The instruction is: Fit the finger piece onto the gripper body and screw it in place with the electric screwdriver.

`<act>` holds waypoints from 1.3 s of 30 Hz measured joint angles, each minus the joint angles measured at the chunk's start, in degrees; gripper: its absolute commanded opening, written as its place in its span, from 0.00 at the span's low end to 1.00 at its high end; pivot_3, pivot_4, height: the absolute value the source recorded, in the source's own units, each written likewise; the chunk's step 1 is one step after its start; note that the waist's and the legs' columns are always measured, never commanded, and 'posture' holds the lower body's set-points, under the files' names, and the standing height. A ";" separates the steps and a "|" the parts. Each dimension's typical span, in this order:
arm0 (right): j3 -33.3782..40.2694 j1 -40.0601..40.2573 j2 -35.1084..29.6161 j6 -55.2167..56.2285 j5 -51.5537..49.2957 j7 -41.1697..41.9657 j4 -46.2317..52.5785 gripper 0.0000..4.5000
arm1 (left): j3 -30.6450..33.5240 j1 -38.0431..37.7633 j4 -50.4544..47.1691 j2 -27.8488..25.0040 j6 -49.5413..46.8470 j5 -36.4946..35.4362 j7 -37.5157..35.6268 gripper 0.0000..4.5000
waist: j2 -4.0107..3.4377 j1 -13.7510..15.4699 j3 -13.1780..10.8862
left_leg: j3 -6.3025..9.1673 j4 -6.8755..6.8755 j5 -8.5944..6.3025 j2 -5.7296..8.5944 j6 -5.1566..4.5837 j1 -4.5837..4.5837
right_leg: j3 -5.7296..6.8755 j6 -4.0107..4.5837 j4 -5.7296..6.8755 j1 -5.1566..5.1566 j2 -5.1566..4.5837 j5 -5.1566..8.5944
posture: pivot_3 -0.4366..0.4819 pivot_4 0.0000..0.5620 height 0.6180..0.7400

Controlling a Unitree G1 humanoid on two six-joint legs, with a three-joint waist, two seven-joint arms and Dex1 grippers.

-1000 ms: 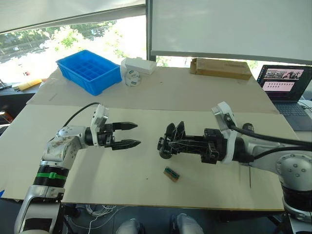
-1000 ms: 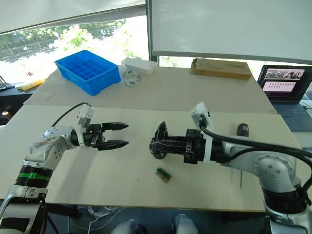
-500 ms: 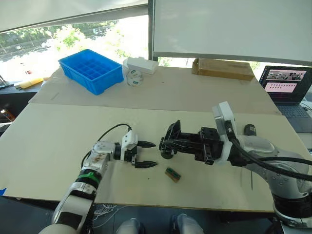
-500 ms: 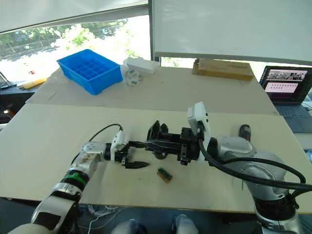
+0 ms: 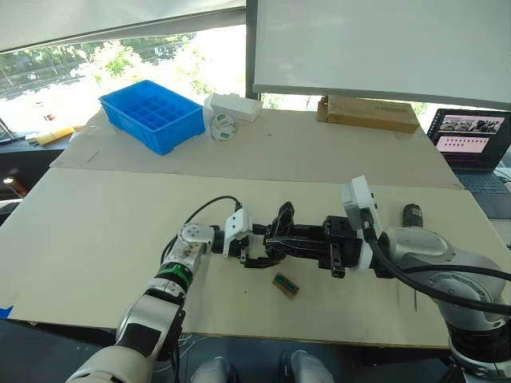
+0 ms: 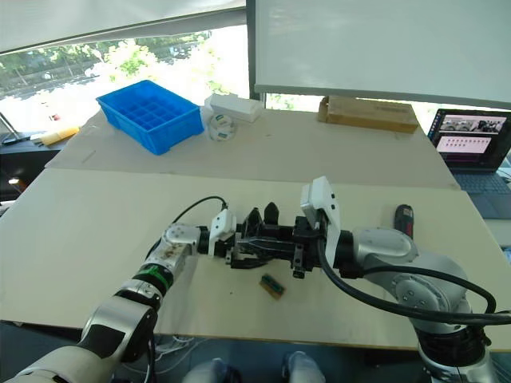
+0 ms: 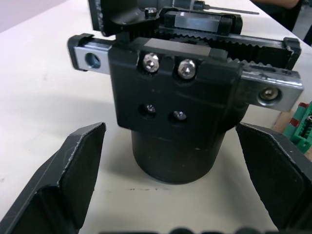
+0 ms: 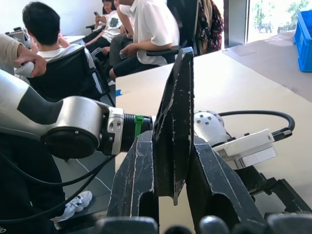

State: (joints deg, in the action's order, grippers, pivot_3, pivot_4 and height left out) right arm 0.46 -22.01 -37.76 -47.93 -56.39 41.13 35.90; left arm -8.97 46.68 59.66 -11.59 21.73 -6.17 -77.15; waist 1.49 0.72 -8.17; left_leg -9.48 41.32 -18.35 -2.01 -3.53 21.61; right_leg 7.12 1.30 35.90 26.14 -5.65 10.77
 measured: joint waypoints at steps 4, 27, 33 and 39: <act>-0.02 0.81 0.00 0.07 0.69 -0.08 0.51 0.09 | 0.00 0.15 0.52 0.15 1.60 0.96 0.16 0.69 | 0.00 -0.05 0.00 | 0.00 0.16 -0.07 0.01 -0.11 0.10 | -0.01 -0.13 -0.04 0.00 -0.04 -0.08 | 0.48 0.27 1.00; -10.64 1.17 5.26 30.17 31.60 13.48 -19.86 0.09 | -0.73 -0.92 -3.07 -0.56 0.50 2.09 1.79 0.51 | -0.01 -0.36 0.00 | -0.03 0.40 -0.08 0.02 -0.14 0.16 | -0.04 -0.23 0.02 0.00 0.01 -0.12 | 0.48 0.27 1.00; -11.60 0.42 6.07 29.67 33.95 13.24 -22.02 0.09 | -1.13 -1.27 -4.33 -0.69 -0.70 2.09 2.11 0.51 | -0.01 -0.32 0.01 | -0.03 0.42 -0.08 0.02 -0.14 0.17 | -0.04 -0.23 0.03 0.00 0.00 -0.13 | 0.48 0.27 1.00; -11.79 0.44 5.94 28.61 35.47 13.01 -22.86 0.09 | -1.27 -1.60 -4.88 -0.82 -0.96 2.09 2.30 0.51 | -0.03 -0.37 0.02 | -0.04 0.42 -0.08 0.02 -0.14 0.15 | -0.04 -0.23 0.04 -0.01 0.00 -0.13 | 0.48 0.27 1.00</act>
State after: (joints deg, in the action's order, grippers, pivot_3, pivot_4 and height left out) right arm -11.34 -21.57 -31.82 -19.32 -20.92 54.13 13.04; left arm -10.24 45.08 54.78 -12.40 20.76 -4.08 -74.85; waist 1.47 0.35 -8.15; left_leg -9.52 41.74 -18.43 -1.99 -3.66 21.76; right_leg 7.08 1.07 35.94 26.12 -5.65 10.65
